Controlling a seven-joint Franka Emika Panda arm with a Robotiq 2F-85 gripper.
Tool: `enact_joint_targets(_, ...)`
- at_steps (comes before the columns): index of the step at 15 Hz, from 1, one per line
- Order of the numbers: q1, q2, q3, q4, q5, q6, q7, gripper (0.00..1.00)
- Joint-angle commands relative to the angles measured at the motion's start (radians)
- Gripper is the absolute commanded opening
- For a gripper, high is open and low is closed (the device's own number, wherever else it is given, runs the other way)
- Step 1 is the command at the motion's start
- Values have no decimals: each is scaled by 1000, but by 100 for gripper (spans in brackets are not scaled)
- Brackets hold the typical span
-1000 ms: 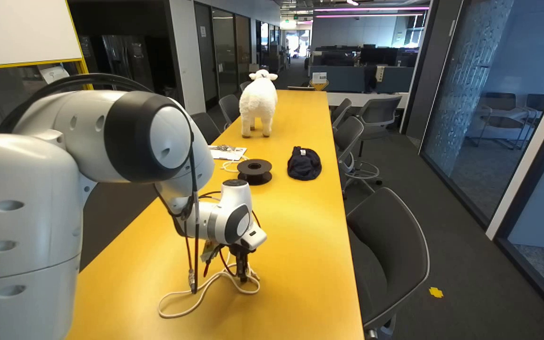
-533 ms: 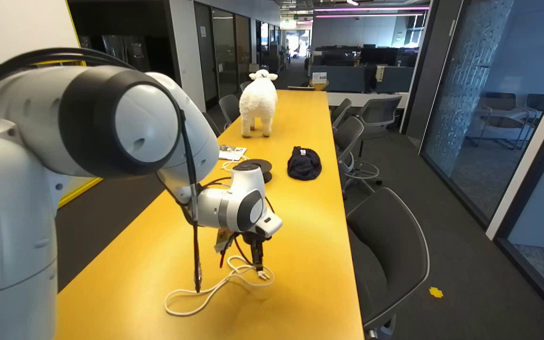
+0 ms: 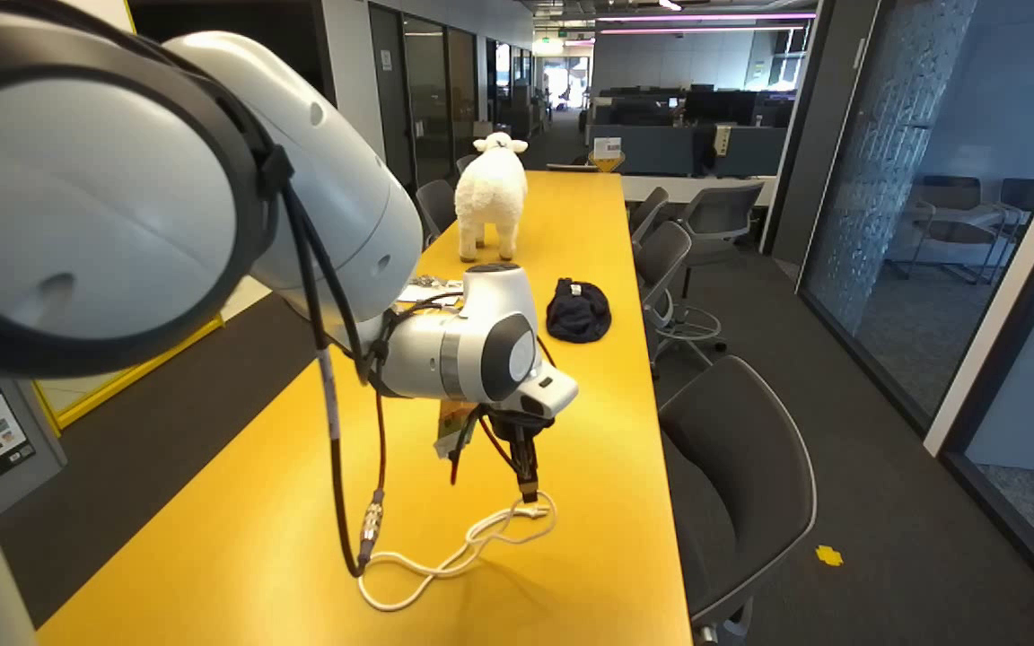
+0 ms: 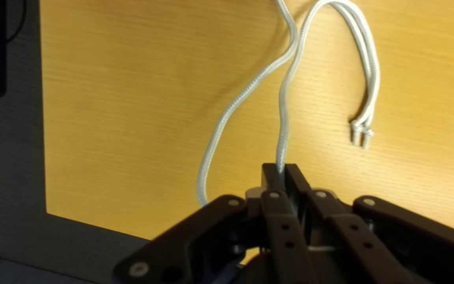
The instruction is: Move the rope to the right
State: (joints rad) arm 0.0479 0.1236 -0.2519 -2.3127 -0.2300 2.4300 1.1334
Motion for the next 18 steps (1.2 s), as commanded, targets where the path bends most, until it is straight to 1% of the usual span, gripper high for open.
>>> enact_joint_targets(1,-104,-29,4,-72,15,5,-91,10)
enact_joint_targets(4,-183,46,-7,-91,75,29,-191,10)
enact_joint_targets(8,-248,161,-9,-69,182,25,-318,10)
enact_joint_targets(12,-260,252,-9,-34,259,9,-389,10)
enact_joint_targets(15,-258,290,-4,-10,292,-12,-443,9)
enact_joint_targets(16,-262,285,9,-8,315,-28,-478,35)
enact_joint_targets(17,-255,281,13,-11,323,-26,-497,35)
enact_joint_targets(18,-246,272,19,-14,337,-24,-511,42)
